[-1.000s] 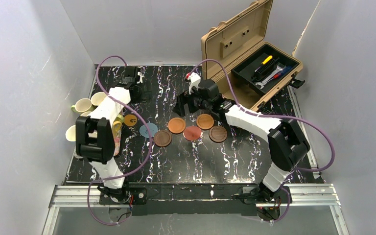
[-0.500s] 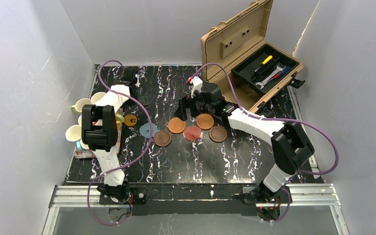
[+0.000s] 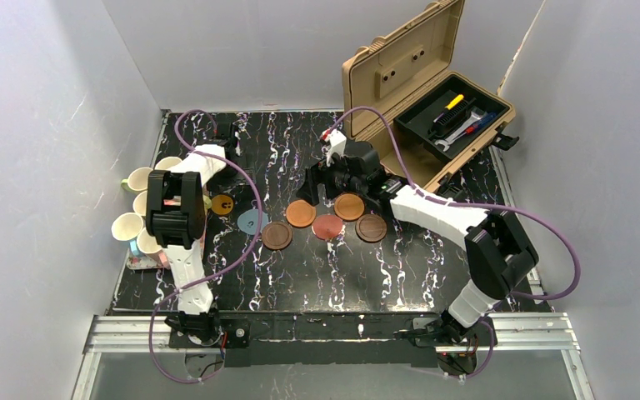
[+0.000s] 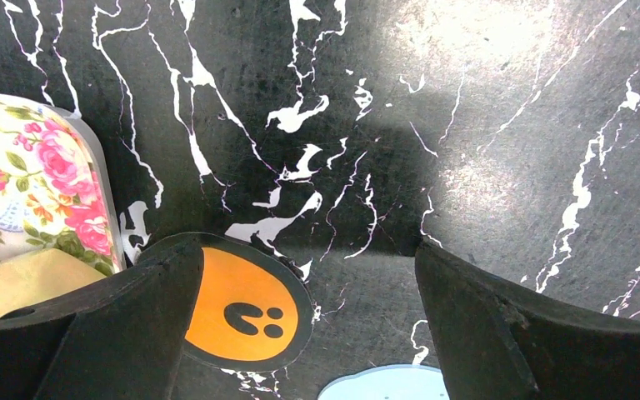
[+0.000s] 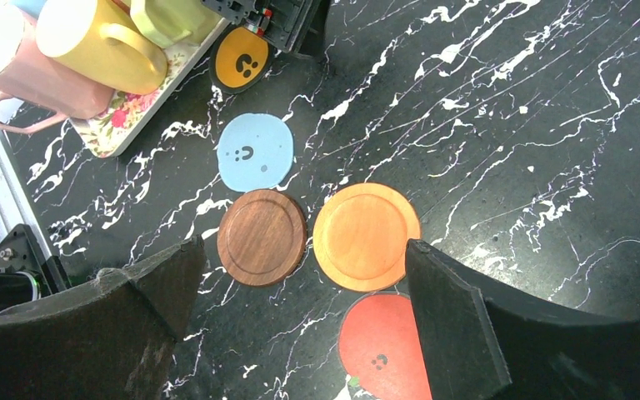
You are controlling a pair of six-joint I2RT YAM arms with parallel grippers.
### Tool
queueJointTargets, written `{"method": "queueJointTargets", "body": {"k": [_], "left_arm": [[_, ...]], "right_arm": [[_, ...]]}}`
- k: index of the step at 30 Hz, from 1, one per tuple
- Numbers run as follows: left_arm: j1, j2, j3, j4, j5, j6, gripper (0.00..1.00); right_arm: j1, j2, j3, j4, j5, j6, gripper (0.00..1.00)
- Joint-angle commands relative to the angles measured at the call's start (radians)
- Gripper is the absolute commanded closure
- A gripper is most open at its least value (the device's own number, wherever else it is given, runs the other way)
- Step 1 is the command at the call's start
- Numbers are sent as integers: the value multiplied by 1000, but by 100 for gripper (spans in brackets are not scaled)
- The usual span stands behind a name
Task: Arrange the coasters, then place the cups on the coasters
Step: Move the coaster to the center of the board.
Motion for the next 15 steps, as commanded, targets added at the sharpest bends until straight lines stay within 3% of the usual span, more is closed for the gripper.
{"method": "queueJointTargets", "body": {"k": [1, 15], "left_arm": [[6, -33, -20, -62, -11, -29, 3], [29, -46, -86, -66, 74, -53, 3]], "right_arm": [[4, -56, -18, 52, -14, 11, 2], [4, -112, -63, 56, 26, -1, 2]]}}
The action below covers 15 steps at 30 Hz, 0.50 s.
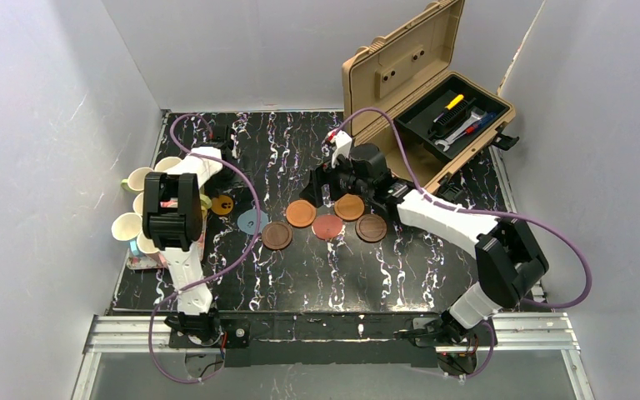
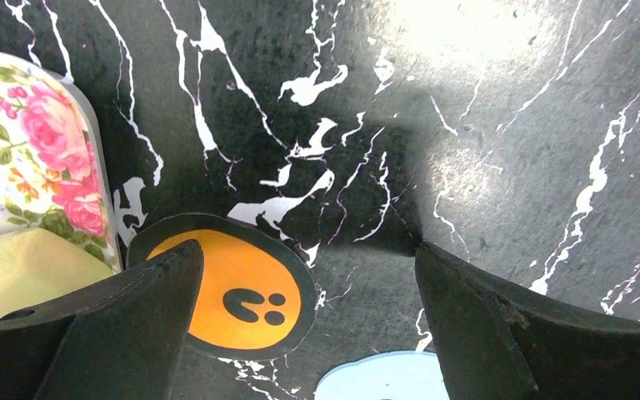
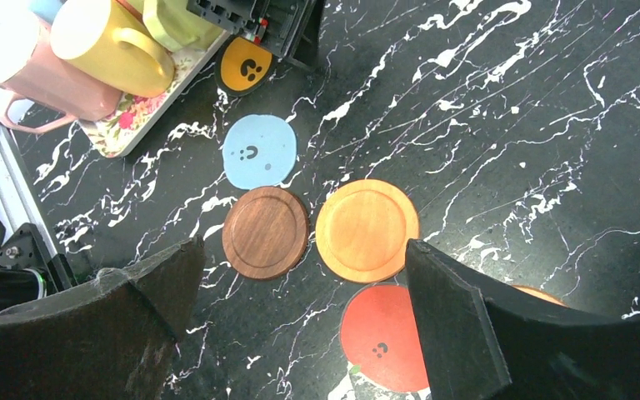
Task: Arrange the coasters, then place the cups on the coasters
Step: Move the coaster to the center of the board.
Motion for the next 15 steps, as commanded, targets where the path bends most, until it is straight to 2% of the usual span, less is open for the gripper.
{"method": "queueJointTargets", "body": {"k": [1, 15], "left_arm": [[8, -30, -57, -68, 40, -14, 3], [7, -86, -187, -53, 84, -62, 5]], "right_arm": [[5, -50, -14, 44, 16, -1, 2], [4, -93, -52, 68, 30, 5, 2]]}}
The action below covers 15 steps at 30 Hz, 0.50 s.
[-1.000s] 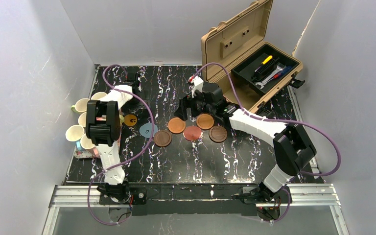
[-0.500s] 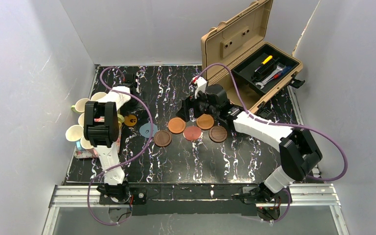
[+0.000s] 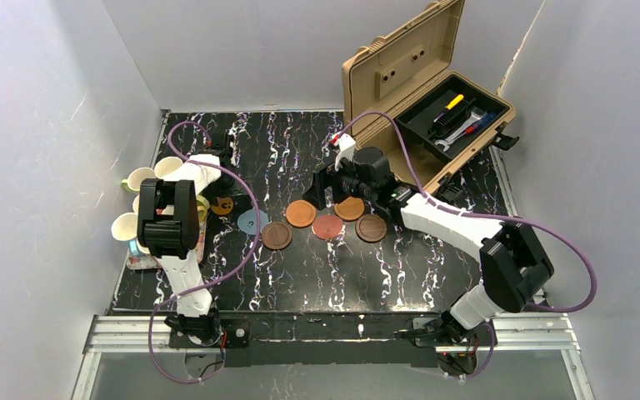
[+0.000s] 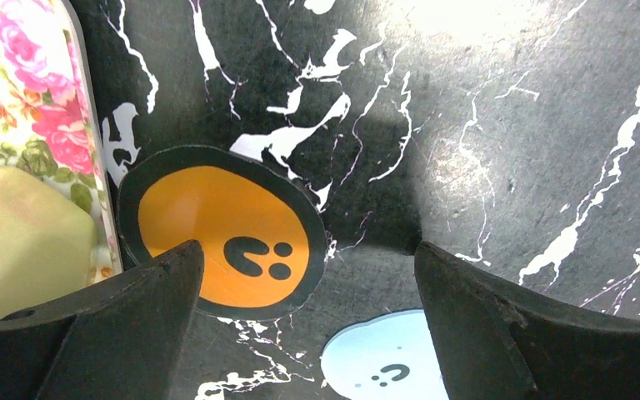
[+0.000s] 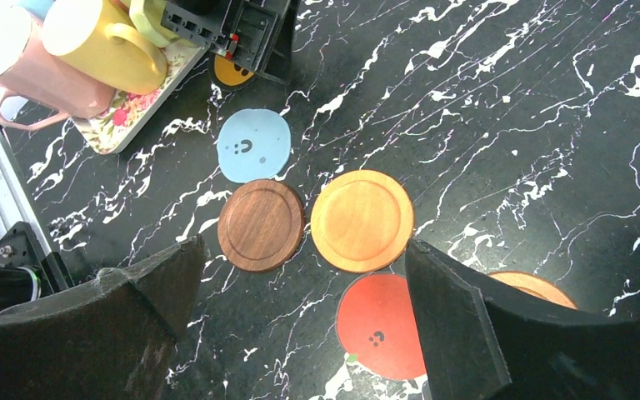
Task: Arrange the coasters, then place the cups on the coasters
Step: Move the coaster to the center of the board.
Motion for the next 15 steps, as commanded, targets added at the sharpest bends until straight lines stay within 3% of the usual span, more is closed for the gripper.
{"method": "queueJointTargets", "body": {"k": [1, 9, 15], "left_arm": [[6, -7, -76, -64, 68, -45, 5], [-2, -95, -133, -50, 78, -76, 6], [-9, -147, -50, -40, 79, -37, 6]], "right_arm": [[4, -62, -19, 61, 15, 4, 2], [3, -94, -39, 56, 30, -6, 2], [1, -127, -53, 54, 47, -9, 2]]}}
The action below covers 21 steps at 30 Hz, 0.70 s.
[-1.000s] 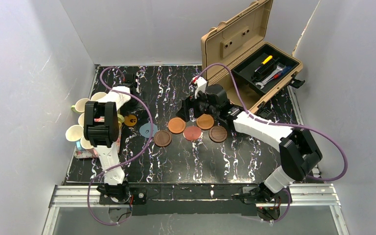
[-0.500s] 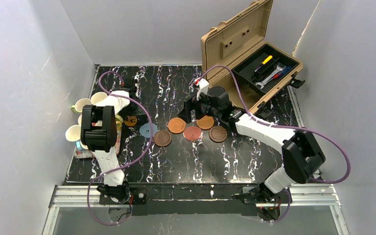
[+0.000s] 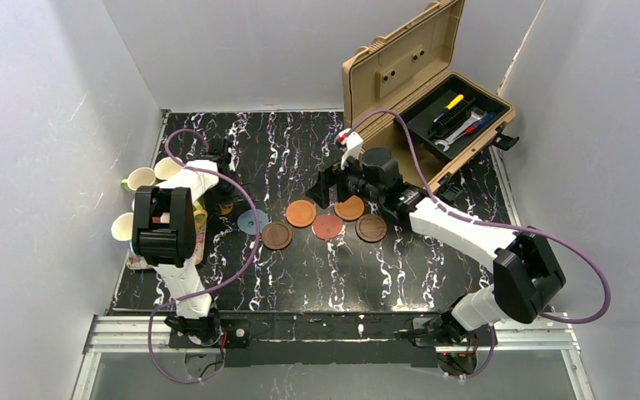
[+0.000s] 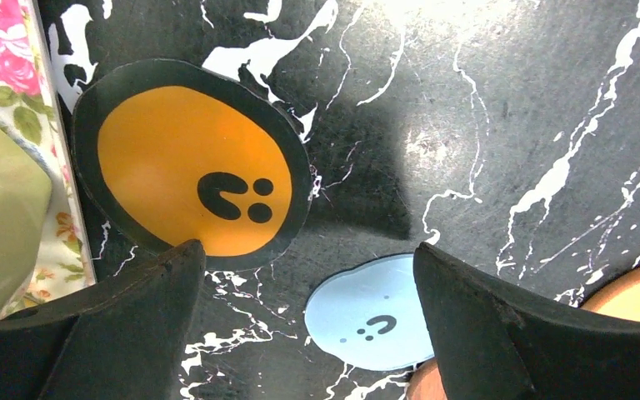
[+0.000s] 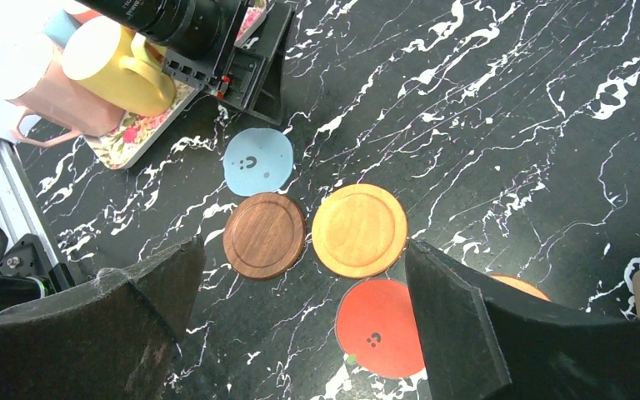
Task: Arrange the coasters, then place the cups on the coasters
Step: Move the coaster to the center of the board.
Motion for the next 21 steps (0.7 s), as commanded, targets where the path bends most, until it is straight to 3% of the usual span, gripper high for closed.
{"method": "queueJointTargets", "body": {"k": [1, 9, 14, 21], "left_arm": [[-5, -59, 61, -22, 32, 15, 6], [-5, 23, 175, 14, 24, 44, 5], [-4, 129, 281, -48, -26, 38, 5], [6, 182, 294, -45, -6, 37, 4]], "right_arm": [[2, -55, -25, 39, 24, -4, 2], [2, -62, -38, 27, 39, -4, 2], [0, -53, -38, 24, 33, -3, 2], [-2, -48, -37, 22, 27, 6, 2]]}}
